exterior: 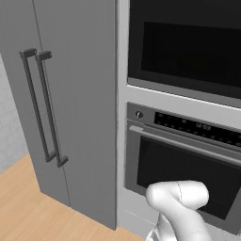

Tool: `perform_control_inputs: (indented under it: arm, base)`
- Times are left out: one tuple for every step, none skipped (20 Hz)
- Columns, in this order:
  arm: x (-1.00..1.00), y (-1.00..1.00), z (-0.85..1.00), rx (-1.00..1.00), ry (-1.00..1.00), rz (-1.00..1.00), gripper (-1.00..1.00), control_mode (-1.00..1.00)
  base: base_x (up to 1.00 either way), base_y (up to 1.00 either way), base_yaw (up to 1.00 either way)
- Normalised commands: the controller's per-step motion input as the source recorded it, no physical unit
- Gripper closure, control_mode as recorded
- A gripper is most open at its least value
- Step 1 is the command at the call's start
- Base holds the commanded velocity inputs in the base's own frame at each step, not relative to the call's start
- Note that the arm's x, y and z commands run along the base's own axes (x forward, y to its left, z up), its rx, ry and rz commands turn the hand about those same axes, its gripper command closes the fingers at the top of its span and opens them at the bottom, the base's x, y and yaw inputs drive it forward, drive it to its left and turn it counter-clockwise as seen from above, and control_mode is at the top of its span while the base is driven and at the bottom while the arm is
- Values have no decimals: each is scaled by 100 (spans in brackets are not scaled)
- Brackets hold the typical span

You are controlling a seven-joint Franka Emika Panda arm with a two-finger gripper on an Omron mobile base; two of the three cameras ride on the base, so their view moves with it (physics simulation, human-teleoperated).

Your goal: Pick the lime from the sink and place it in the bowl. Then pick the bowl and place it in the microwave. Then close the microwave door and press the start button.

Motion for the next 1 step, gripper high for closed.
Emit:
perform_control_inputs:
  arm:
    - [-96, 4, 0, 0, -30, -5, 100, -100]
  base:
    - [0, 0, 0]
